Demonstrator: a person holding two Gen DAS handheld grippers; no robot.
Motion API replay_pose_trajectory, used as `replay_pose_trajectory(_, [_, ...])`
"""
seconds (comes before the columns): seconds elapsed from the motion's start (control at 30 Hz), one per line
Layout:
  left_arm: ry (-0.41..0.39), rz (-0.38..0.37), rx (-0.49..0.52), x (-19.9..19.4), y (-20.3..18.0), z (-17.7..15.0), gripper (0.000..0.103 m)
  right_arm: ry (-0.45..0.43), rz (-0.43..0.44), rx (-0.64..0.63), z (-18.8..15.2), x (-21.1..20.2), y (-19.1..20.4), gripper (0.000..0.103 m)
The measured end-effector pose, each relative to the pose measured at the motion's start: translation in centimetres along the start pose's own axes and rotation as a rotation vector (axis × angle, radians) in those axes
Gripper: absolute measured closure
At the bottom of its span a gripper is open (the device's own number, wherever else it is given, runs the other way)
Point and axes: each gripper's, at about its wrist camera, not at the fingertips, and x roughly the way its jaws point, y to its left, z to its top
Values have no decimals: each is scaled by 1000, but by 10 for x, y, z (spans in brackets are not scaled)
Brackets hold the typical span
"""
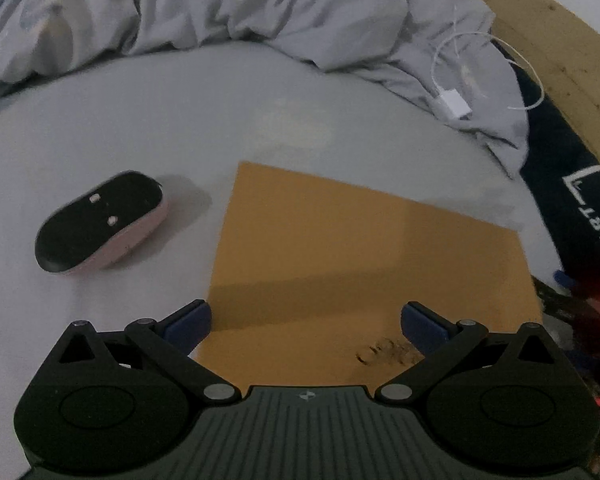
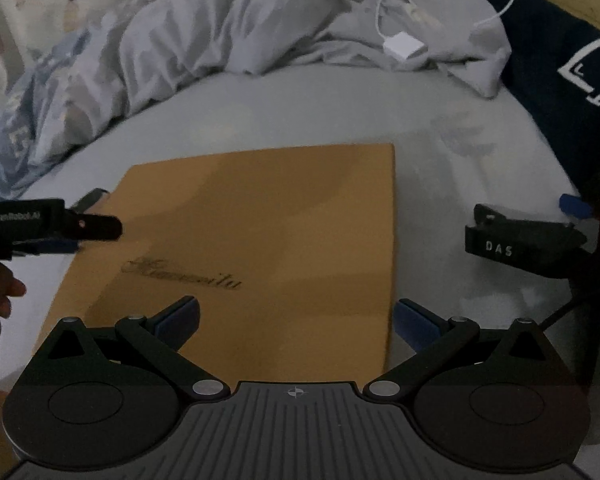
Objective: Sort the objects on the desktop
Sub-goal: 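Grasp the lid edge with the right gripper while the left gripper grasps it too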
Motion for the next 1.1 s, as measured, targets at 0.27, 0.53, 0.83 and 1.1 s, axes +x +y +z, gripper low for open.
replay_pose_trajectory(0.27, [116, 22, -39, 22, 6, 8, 0, 15, -42, 4, -4, 18, 2, 0])
replay_pose_trajectory(0.53, [106, -6, -78, 35, 19, 4, 0, 12, -48, 29, -4, 21, 1, 0])
replay_pose_trajectory(0.83, [101, 21, -69, 32, 12, 5, 0, 39, -95, 69, 3, 25, 6, 0])
replay_pose_trajectory(1.1, [46, 50, -18, 19, 2, 8, 0, 78, -108, 85, 8, 20, 10, 0])
